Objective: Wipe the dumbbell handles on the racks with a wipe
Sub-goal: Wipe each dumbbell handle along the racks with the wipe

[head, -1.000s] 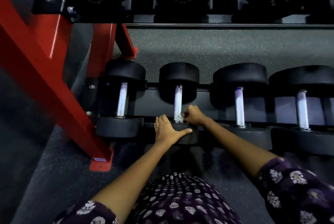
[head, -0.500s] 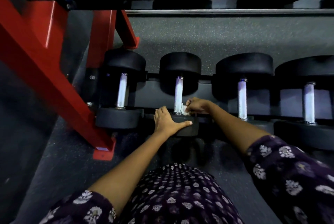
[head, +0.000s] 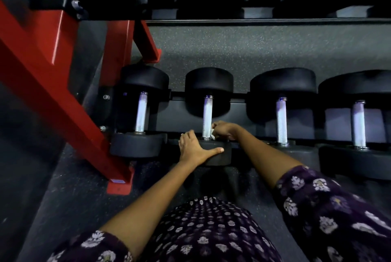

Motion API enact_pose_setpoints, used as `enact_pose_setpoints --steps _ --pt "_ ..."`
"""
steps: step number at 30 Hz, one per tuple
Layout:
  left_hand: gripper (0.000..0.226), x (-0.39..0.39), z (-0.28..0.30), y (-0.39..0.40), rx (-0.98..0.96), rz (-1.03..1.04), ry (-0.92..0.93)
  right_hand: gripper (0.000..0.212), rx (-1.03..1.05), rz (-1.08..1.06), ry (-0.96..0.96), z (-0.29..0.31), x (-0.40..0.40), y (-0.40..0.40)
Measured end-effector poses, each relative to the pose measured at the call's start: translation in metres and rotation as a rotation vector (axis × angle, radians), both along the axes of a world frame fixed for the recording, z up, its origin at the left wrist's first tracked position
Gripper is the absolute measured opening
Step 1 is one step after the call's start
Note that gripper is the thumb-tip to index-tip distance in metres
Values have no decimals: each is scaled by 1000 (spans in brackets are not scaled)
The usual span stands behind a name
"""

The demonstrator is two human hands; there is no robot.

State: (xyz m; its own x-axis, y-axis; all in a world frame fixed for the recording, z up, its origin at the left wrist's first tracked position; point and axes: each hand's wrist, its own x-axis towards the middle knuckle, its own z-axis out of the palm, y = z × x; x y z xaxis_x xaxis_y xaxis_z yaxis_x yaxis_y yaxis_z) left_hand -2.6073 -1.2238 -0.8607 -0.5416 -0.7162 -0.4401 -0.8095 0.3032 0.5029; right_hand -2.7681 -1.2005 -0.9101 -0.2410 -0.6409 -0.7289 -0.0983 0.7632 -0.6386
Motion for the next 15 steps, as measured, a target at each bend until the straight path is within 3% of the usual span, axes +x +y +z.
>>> enact_pose_setpoints --steps 5,12,15 --pt "115 0 -2 0 9 -7 8 30 -27 -42 -124 -11 -4 4" --pt "110 0 -3 -3 11 -12 3 37 -189 -542 -452 -8 -9 -21" --pt "107 0 -5 -1 5 -7 13 36 -87 -371 -393 -15 -3 -11"
